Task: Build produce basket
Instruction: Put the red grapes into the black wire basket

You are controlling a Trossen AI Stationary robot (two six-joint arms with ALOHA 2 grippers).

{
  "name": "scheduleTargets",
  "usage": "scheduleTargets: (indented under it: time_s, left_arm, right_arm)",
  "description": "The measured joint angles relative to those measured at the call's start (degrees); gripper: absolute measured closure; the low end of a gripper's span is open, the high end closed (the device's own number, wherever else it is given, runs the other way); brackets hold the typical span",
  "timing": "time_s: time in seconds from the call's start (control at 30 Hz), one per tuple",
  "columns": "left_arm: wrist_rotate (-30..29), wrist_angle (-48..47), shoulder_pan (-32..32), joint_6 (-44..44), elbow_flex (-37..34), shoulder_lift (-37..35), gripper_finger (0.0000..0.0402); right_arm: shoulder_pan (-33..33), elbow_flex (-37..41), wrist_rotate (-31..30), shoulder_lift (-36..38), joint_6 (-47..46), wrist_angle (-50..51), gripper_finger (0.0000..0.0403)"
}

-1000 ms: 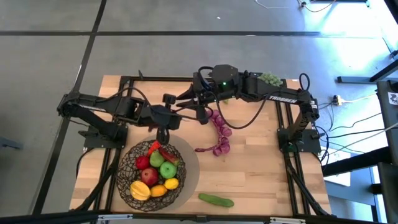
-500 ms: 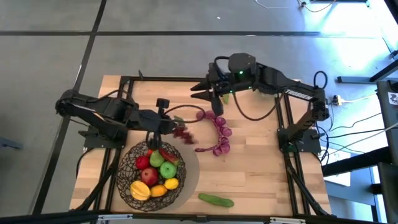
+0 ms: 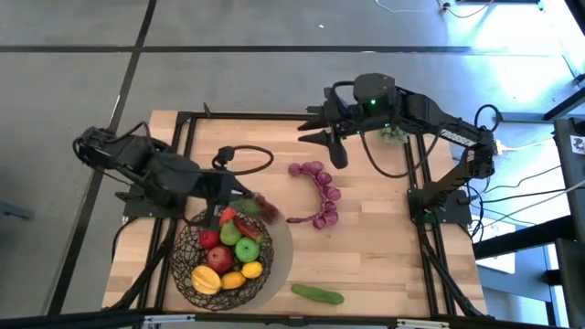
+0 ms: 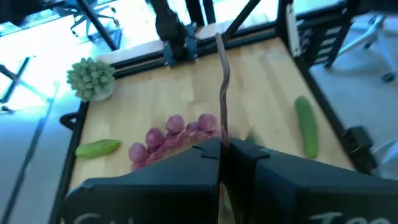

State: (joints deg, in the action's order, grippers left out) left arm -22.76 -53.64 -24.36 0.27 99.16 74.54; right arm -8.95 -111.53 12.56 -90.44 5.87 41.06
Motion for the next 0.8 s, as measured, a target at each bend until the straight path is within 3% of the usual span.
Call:
scheduleTargets:
  time_s: [0.17,0.47,0.8]
  left_arm:
    - [0.5,0.1,-2.9,-6.2,0.3,0.1,0.0401]
    - [0.5,0.5,-5.5,-17.6,0.3,3.6,0.0401]
    - [0.4,0.6,-6.6,-23.3,0.3,9.1,0.0401]
  right_arm:
    - [0.0,0.0,2.0,0.0,3.3,4.5,0.029]
    - [0.0,0.0,12.6,0.0,6.9,8.0,0.029]
    - [0.0,0.0,20.1,-0.1,10.2,11.1,0.029]
